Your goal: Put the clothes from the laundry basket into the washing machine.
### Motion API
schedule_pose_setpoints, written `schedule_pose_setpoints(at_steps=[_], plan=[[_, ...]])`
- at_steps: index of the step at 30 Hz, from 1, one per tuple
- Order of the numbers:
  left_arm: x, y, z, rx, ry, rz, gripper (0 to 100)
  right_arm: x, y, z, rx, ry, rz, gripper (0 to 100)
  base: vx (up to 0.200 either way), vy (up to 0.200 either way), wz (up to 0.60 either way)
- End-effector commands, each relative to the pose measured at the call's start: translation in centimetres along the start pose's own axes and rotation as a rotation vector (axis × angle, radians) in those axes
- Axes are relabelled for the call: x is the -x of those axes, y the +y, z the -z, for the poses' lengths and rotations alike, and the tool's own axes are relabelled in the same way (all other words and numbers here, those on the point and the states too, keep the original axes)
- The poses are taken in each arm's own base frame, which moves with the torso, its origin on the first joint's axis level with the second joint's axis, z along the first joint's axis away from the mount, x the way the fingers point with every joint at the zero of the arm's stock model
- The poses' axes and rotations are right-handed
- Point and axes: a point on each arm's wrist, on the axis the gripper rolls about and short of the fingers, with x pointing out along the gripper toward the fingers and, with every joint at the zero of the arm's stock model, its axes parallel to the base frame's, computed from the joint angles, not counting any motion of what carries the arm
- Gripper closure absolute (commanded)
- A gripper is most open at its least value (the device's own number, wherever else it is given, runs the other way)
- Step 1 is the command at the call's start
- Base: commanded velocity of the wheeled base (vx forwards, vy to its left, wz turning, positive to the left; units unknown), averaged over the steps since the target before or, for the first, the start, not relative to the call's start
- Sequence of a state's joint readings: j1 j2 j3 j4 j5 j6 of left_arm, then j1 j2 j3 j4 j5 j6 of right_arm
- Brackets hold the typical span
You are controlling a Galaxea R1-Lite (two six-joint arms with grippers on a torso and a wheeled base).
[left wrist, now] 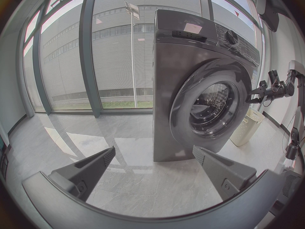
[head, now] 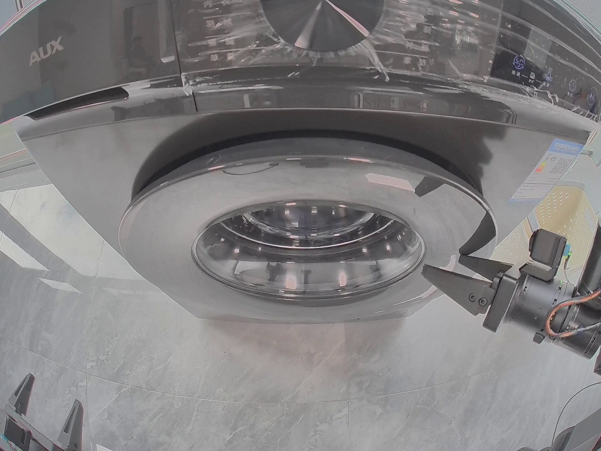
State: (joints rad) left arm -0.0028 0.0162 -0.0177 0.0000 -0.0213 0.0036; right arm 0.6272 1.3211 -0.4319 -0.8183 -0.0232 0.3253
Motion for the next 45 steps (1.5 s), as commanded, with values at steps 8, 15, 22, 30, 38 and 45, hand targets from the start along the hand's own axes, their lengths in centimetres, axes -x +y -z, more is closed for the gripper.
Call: schedule_pose_setpoints(at_steps=[8, 15, 22, 30, 38, 45], plan=[[0.0, 0.0, 0.5, 0.002, 0.006, 0.001, 0, 0.3, 0.4, -0.5, -0.005, -0.049, -0.028, 0, 0.000, 0.000, 0.00], [0.0, 0.0, 0.5, 0.002, 0.006, 0.001, 0, 4.4, -0.3, 4.6, 0.064, 0.120, -0.064, 0, 0.000, 0.000, 0.00], [0.0, 0.0, 0.5, 0.002, 0.006, 0.001, 0, 9.6, -1.4, 6.0, 0.087, 0.065, -0.125, 0, 0.000, 0.000, 0.00], [0.0, 0.0, 0.5, 0.002, 0.006, 0.001, 0, 13.8, -3.5, 5.7, 0.208, -0.120, 0.160, 0, 0.000, 0.000, 0.00], [0.0, 0.0, 0.5, 0.002, 0.006, 0.001, 0, 18.3, -3.3, 7.8, 0.335, -0.227, 0.376, 0, 0.000, 0.000, 0.00], [0.0, 0.0, 0.5, 0.002, 0.006, 0.001, 0, 20.4, -2.9, 10.4, 0.346, -0.299, 0.466, 0, 0.000, 0.000, 0.00]])
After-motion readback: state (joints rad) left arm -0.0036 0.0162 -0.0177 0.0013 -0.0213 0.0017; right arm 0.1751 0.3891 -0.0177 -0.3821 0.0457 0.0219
